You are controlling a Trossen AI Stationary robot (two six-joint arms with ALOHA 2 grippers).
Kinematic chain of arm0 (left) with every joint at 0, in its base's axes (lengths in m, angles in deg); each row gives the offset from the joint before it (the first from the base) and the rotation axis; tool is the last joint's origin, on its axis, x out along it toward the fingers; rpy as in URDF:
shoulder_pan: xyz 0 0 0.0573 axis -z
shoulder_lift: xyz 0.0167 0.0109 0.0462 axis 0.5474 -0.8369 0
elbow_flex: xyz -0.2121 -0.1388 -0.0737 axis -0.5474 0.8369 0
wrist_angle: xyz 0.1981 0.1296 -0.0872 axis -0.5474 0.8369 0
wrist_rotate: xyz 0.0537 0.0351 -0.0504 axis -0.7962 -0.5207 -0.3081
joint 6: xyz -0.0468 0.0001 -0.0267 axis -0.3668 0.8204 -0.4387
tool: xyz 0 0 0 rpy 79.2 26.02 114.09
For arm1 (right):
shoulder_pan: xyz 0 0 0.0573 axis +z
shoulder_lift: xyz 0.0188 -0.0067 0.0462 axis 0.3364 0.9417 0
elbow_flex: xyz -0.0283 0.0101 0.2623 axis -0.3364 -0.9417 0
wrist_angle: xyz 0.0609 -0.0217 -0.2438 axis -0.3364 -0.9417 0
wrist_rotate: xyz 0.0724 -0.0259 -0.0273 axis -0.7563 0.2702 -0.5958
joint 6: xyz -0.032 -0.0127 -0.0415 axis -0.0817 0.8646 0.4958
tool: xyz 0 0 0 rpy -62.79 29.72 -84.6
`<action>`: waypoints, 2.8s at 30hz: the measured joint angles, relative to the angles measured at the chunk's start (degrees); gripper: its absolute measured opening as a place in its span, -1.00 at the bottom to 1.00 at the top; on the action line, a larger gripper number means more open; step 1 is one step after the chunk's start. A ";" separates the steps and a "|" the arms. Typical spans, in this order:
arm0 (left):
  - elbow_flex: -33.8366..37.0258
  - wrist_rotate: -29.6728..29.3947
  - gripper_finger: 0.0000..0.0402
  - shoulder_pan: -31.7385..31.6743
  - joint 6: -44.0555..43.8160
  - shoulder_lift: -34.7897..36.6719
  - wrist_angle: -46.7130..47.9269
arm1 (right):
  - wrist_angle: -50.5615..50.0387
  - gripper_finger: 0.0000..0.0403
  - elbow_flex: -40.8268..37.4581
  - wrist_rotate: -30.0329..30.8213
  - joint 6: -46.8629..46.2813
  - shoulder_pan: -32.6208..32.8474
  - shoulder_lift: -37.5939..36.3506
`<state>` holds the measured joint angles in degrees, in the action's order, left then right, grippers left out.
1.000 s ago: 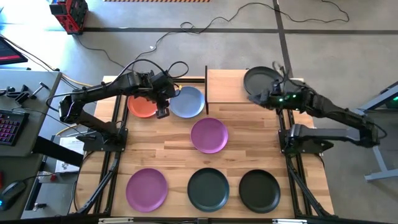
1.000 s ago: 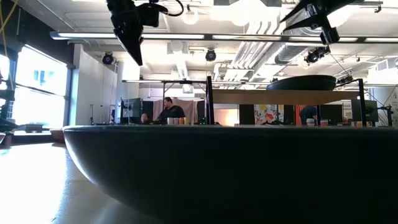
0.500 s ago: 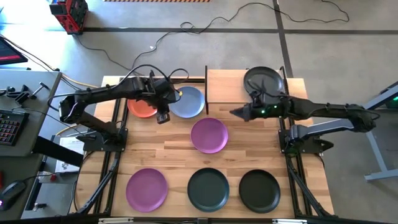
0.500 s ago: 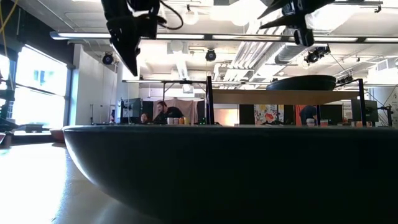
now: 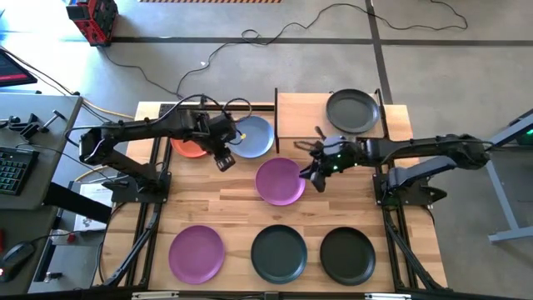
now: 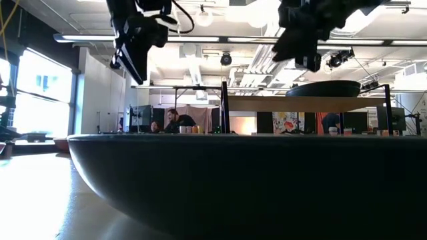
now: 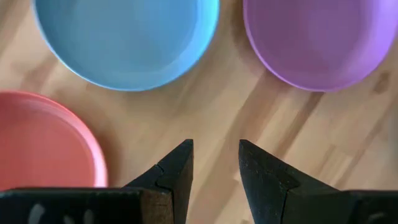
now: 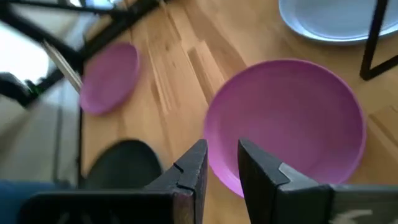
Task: Place and stack plates onto a shelf
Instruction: Stack the top violet plate on top of the black plate on the shelf
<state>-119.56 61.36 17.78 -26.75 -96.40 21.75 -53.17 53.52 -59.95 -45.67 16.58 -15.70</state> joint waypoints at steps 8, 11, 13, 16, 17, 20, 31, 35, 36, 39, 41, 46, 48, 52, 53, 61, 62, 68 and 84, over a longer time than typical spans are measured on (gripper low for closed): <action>0.00 0.03 -0.43 6.06 -10.51 0.00 0.00 | -0.05 -0.65 0.00 -3.47 9.00 0.61 6.28; 0.00 -0.02 -0.43 8.46 -14.38 0.00 0.00 | -0.03 -0.65 0.00 -6.77 8.81 0.61 8.25; 0.00 -0.06 -0.43 9.98 -16.23 0.00 0.00 | 0.07 -0.65 0.00 -9.03 8.80 0.49 9.38; 0.00 -0.36 -0.43 12.09 -18.07 0.00 0.00 | 0.76 -0.65 0.00 -8.82 11.46 1.22 10.94; 0.00 -0.65 -0.43 12.78 -18.66 0.00 -0.02 | 0.94 -0.65 0.00 -8.84 13.01 1.64 11.44; 0.00 -0.87 -0.43 14.53 -20.68 0.02 -0.02 | 2.14 -0.65 0.00 -8.88 16.83 2.93 13.19; 0.00 -1.84 -0.43 18.00 -24.83 0.07 -0.13 | 2.55 -0.65 0.00 -4.87 33.39 6.86 19.41; 0.00 -2.77 -0.43 18.49 -25.86 0.07 -0.15 | 3.58 -0.65 0.00 -1.04 39.52 8.33 20.62; 0.00 -3.06 -0.43 18.63 -25.88 0.07 -0.18 | 4.17 -0.65 0.00 -0.02 40.59 8.63 20.81; 0.00 -3.93 -0.43 18.64 -25.92 0.07 -0.22 | 5.21 -0.65 0.00 1.93 42.99 9.14 21.20; 0.00 -4.11 -0.43 18.63 -25.92 0.07 -0.27 | 5.19 -0.65 0.00 1.82 43.56 9.14 21.50; 0.00 -4.27 -0.43 18.63 -25.92 0.09 -0.78 | 5.43 -0.65 0.00 1.47 43.98 9.14 23.34; 0.00 -4.35 -0.43 18.63 -25.92 0.09 -1.14 | 5.34 -0.65 0.00 1.43 44.91 9.14 24.14; -0.02 -4.62 -0.43 18.63 -25.92 0.09 -1.50 | 6.02 -0.65 0.00 1.61 45.24 9.12 25.48; -0.02 -4.65 -0.43 18.63 -25.90 0.09 -1.57 | 5.91 -0.65 0.00 1.61 45.36 9.12 25.87; -0.04 -4.67 -0.43 18.63 -25.88 0.09 -1.97 | 6.07 -0.65 0.00 4.62 48.58 9.12 26.86; -0.04 -4.67 -0.43 18.63 -25.87 0.09 -1.99 | 6.07 -0.65 0.00 4.60 48.95 9.12 26.86; -0.04 -4.67 -0.43 18.63 -25.86 0.09 -3.11 | 5.45 -0.65 0.00 3.75 50.51 9.14 27.63; -0.04 -4.95 -0.43 18.63 -25.86 0.07 -4.21 | 5.15 -0.87 0.00 6.00 50.61 9.25 29.11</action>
<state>-119.60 56.41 36.41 -52.60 -96.34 17.54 -48.02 53.52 -53.95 4.94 25.83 13.40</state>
